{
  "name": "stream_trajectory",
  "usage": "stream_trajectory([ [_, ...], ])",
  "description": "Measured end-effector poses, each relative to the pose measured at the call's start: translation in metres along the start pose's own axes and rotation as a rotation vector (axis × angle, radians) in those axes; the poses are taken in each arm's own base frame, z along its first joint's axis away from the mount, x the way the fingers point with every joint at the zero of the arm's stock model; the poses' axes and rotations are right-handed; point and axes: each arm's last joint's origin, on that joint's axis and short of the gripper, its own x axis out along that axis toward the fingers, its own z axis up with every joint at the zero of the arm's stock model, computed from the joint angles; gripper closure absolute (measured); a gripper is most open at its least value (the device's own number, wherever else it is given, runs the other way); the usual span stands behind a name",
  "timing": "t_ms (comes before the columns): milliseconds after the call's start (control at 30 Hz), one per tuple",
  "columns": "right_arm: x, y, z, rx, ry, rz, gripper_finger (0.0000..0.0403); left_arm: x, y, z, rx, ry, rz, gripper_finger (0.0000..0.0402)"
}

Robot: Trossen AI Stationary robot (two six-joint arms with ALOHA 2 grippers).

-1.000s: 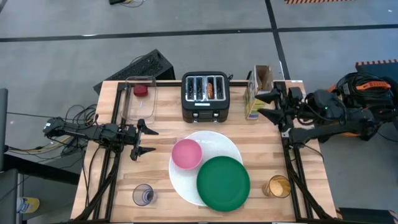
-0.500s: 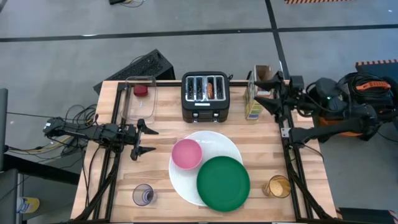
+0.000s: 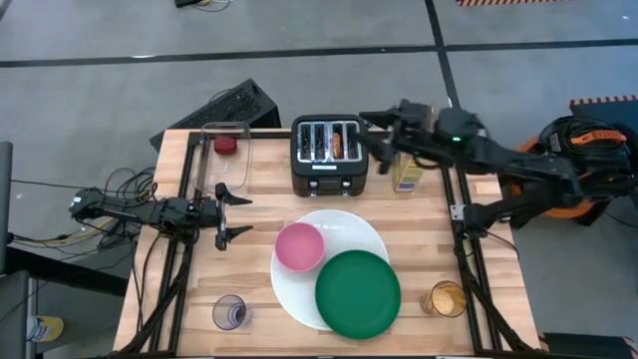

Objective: Arrange a breakfast setting
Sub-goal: Put the toasted bagel on the green plate

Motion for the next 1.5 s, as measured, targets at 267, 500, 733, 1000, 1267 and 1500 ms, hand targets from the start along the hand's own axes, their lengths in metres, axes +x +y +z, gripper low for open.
stream_trajectory([
  [267,0.055,-0.001,-0.026,0.024,0.156,-0.251,0.0088,0.0,0.0,0.0,0.03,-0.001,0.003,0.0058],
  [500,0.099,-0.016,-0.043,0.113,0.196,-0.397,0.0088,0.0,0.0,0.0,-0.164,-0.004,0.0,0.0058],
  [733,0.125,-0.034,-0.059,0.194,0.334,-0.53,0.0088,0.0,0.0,0.0,-0.303,-0.004,0.006,0.0058],
  [1000,0.142,-0.043,-0.081,0.3,0.419,-0.64,0.0088,0.0,0.0,0.0,-0.377,-0.001,0.001,0.0058],
  [1267,0.138,-0.059,-0.108,0.326,0.582,-0.796,0.0088,0.0,0.0,0.0,-0.374,-0.001,0.001,0.0058],
  [1500,0.145,-0.06,-0.125,0.331,0.619,-0.824,0.0096,0.0,0.0,0.0,-0.356,0.0,0.001,0.0058],
])
